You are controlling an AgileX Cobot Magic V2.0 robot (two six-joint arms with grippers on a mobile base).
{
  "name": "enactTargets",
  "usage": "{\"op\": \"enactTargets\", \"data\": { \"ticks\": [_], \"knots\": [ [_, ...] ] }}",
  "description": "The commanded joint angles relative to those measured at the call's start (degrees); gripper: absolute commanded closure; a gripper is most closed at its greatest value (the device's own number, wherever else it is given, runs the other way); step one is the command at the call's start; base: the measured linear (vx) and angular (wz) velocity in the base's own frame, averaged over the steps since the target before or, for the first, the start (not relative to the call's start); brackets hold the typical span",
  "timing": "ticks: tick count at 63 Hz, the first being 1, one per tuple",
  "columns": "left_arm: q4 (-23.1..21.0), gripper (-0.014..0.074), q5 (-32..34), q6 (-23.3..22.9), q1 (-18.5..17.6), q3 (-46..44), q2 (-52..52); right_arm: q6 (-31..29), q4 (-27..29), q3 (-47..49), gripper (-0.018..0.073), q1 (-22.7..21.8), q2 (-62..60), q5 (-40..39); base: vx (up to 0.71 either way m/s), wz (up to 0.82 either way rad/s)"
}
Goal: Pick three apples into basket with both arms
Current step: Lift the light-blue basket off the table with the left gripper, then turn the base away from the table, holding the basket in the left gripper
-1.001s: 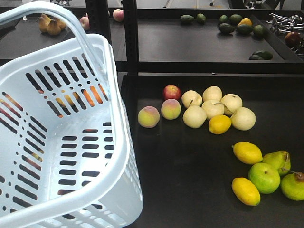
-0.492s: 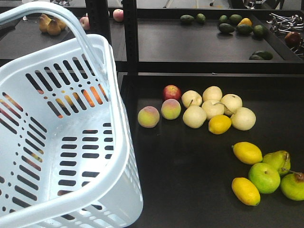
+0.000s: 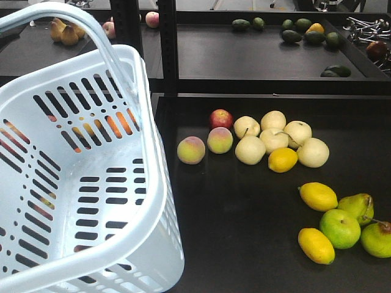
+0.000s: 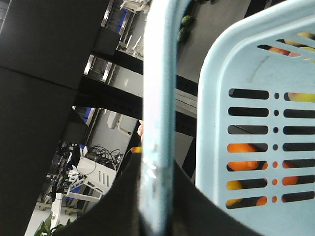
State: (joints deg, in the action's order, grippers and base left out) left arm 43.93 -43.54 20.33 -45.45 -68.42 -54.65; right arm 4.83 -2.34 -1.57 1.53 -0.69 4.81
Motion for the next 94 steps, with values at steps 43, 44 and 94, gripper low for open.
{"op": "enactTargets", "data": {
  "ticks": [43, 44, 94],
  "knots": [
    [1.8, 0.0603, 3.7, -1.3, -0.2, -1.7, 0.9, -0.6, -0.1, -0.8, 0.0568, -0.2, -0.2, -4.0, 0.00, 0.02],
    [1.8, 0.0603, 3.7, -1.3, -0.2, -1.7, 0.9, -0.6, -0.1, -0.8, 0.0568, -0.2, -0.2, -4.0, -0.01, 0.04],
    [1.8, 0.0603, 3.7, -1.3, -0.2, -1.7, 0.9, -0.6, -0.1, -0.8, 0.0568, -0.2, -0.2, -4.0, -0.03, 0.14]
  ]
}}
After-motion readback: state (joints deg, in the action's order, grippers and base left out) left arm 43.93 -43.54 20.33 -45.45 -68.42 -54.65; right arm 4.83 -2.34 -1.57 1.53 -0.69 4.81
